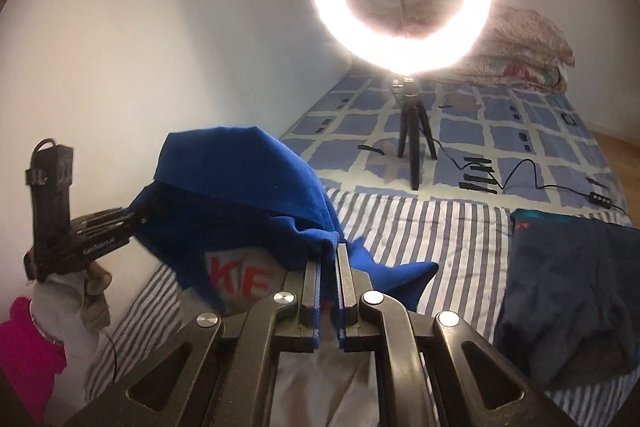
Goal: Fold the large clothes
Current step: 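Fold the held collar over onto the folded hem with both tools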
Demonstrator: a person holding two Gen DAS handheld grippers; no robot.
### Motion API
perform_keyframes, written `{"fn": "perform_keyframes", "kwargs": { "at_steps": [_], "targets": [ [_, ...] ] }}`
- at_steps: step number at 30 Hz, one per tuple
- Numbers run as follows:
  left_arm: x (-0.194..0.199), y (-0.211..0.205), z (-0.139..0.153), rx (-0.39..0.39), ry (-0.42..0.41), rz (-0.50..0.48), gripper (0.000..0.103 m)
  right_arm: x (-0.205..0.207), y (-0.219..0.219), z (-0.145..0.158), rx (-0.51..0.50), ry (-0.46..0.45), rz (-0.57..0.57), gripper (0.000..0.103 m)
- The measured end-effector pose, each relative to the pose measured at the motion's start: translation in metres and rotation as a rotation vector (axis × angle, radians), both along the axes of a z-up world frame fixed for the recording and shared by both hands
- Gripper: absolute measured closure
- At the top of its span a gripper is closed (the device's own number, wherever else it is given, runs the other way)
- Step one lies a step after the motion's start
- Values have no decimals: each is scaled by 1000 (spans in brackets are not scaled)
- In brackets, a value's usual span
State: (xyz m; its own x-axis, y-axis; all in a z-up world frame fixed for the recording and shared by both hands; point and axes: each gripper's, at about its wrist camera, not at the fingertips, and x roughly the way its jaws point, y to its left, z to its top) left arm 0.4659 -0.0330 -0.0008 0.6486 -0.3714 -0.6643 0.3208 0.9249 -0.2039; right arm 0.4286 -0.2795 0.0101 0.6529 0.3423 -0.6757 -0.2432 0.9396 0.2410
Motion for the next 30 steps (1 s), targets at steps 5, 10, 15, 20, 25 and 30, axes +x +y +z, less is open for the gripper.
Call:
{"fn": "perform_keyframes", "kwargs": {
  "at_steps": [5, 10, 15, 20, 25, 30],
  "targets": [
    [-50, 14, 9, -36, -9, -6, 100, -68, 15, 16, -11, -20, 36, 100],
    [-109, 32, 4, -71, 6, 11, 100, -137, 34, 20, -21, -18, 70, 100],
    [-168, 48, -12, -73, 17, 5, 100, -205, 60, 10, -74, -27, 124, 100],
    [-218, 54, -38, 19, 26, -33, 100, -261, 79, -23, -135, 5, 143, 100],
    [-272, 61, -67, 115, 65, -96, 100, -291, 82, -63, -159, 62, 142, 100],
    [-314, 76, -91, 143, 132, -122, 100, -312, 89, -98, -212, 104, 180, 103]
  ]
}}
